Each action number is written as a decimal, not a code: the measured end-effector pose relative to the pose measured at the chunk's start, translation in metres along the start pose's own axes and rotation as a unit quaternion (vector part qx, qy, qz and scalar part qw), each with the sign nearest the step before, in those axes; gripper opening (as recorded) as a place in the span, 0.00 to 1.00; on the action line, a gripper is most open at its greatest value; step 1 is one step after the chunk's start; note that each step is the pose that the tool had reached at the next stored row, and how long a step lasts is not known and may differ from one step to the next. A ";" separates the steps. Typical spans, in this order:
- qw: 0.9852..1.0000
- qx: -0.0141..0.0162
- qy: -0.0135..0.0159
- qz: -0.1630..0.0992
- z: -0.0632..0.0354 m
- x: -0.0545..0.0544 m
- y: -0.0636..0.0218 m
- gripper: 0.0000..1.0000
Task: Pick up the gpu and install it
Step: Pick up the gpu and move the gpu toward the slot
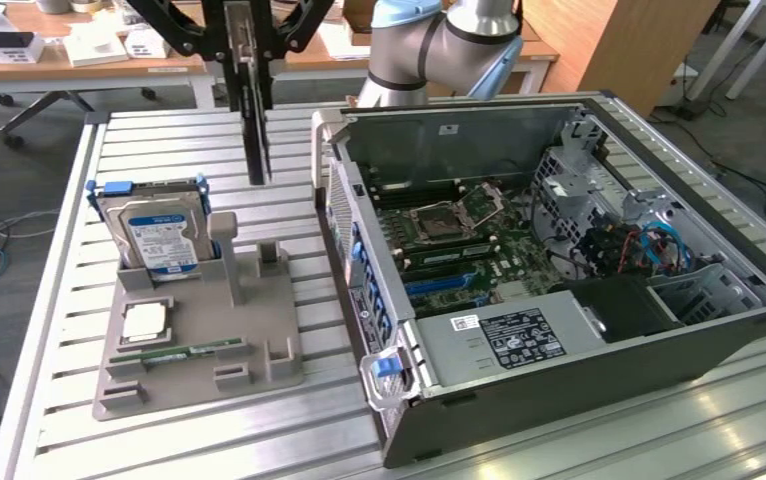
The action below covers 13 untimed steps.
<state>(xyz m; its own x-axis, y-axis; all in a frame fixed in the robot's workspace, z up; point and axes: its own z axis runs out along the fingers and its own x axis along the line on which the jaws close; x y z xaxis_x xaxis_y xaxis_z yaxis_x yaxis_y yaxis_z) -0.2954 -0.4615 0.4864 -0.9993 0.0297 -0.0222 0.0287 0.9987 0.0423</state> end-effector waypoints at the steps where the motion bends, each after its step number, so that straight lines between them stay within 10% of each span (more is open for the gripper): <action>1: 1.000 0.000 0.000 0.000 -0.0013 0.000 0.0001 0.26; 13: 1.000 0.000 0.000 0.000 -0.0151 0.000 0.0006 0.26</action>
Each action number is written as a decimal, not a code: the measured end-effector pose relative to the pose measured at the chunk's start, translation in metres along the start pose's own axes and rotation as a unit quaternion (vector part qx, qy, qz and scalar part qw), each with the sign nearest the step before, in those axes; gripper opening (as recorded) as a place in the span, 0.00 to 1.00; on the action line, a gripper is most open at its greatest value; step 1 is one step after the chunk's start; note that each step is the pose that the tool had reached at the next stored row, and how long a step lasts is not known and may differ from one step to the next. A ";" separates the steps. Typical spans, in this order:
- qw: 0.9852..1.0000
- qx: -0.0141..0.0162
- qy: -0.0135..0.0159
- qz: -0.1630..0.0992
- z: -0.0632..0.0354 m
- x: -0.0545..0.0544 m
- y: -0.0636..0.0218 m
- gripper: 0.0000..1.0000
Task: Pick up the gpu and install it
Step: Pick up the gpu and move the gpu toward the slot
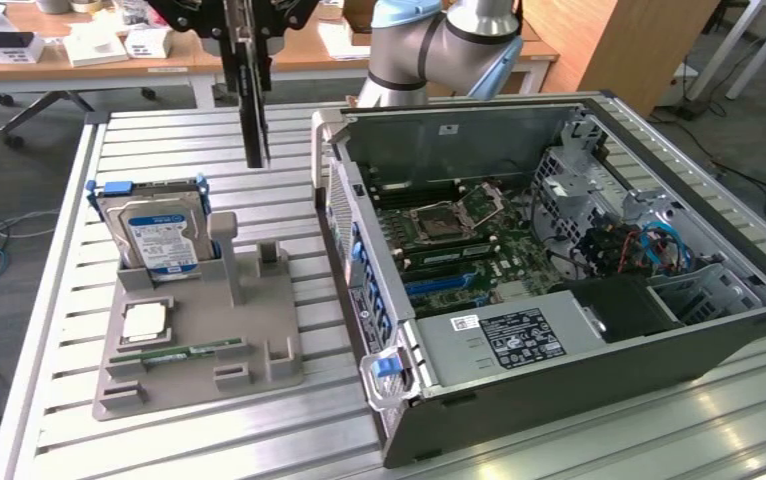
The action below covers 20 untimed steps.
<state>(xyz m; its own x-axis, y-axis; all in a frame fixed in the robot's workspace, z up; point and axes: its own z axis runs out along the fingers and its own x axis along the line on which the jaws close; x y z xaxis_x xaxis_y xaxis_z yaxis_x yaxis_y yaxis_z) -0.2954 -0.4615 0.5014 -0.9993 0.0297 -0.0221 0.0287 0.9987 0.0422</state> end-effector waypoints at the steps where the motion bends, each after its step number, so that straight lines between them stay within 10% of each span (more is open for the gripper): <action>1: 1.000 0.000 0.000 0.000 -0.0010 0.000 0.0001 0.26; 20: 1.000 0.000 0.000 0.000 -0.0230 -0.001 0.0010 0.26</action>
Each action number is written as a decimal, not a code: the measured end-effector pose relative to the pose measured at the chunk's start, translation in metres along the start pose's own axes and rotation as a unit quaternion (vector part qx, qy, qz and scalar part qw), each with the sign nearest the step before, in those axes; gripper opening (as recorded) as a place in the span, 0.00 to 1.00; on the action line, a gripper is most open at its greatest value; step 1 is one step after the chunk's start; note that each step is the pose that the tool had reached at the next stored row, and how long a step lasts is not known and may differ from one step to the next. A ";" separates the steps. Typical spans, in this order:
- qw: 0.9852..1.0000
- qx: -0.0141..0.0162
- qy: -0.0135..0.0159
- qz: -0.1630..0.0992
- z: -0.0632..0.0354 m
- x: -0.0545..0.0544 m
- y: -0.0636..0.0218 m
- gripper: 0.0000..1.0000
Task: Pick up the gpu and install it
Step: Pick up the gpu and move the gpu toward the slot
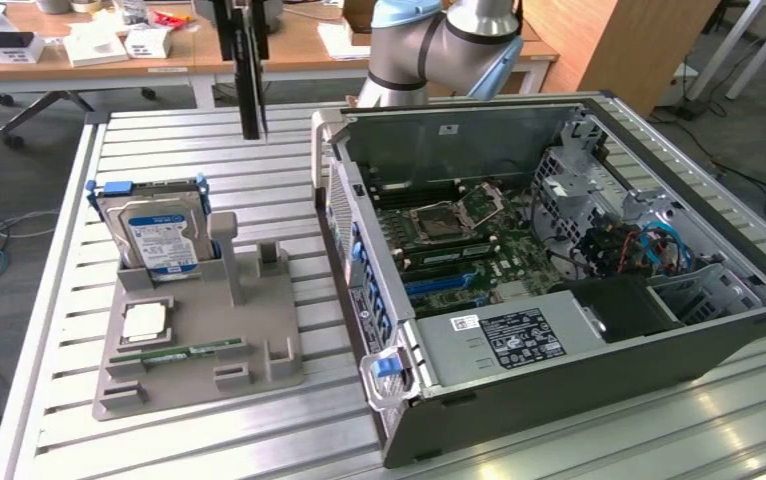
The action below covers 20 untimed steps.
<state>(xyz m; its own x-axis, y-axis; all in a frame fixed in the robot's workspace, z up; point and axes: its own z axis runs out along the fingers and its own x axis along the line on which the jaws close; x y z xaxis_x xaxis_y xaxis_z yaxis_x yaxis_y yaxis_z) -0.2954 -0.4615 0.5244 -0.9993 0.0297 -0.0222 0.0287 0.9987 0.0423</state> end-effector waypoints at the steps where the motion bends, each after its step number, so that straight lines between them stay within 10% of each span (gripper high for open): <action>1: 1.000 0.000 0.000 0.000 -0.0010 0.000 0.0001 0.26; 20: 1.000 0.000 0.000 0.000 -0.0205 -0.010 0.0012 0.26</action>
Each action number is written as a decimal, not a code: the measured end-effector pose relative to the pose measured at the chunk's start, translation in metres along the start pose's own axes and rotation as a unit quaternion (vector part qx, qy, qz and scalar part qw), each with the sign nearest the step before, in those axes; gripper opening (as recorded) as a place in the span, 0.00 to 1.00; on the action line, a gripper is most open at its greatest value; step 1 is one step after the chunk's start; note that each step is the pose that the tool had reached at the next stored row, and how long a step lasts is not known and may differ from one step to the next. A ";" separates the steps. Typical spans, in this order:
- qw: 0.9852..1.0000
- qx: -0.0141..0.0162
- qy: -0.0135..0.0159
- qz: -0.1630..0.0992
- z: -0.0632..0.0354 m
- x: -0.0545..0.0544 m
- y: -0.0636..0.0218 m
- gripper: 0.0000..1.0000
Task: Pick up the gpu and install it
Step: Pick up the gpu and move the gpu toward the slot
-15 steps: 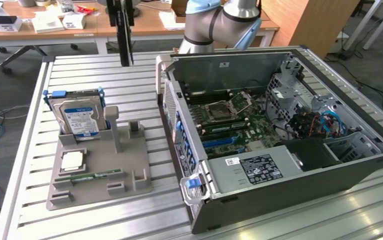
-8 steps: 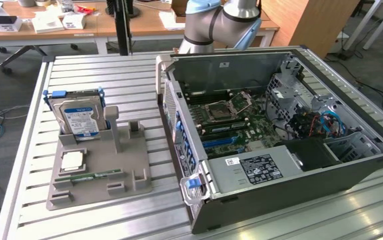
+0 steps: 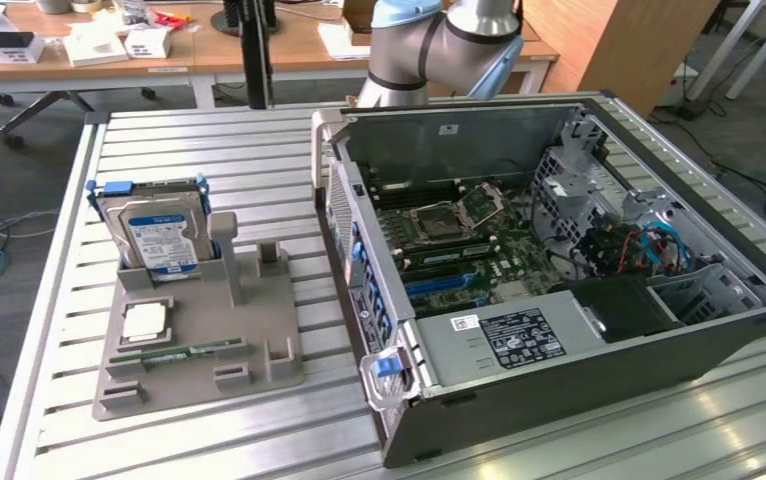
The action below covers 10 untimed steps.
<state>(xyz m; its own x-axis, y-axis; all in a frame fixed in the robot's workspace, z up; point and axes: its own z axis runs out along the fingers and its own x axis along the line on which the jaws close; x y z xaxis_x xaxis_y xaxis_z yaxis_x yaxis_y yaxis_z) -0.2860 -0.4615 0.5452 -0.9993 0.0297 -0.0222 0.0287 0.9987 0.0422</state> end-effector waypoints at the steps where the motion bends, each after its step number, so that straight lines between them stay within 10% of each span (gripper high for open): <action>1: 1.000 0.000 0.000 0.000 0.0001 -0.004 0.0001 0.26; 10: 1.000 0.000 0.000 0.000 0.0011 -0.044 0.0015 0.26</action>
<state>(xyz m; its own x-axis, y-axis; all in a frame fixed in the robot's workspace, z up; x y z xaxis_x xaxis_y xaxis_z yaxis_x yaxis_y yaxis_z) -0.2415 -0.4613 0.5451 -0.9993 0.0297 -0.0222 0.0287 0.9987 0.0422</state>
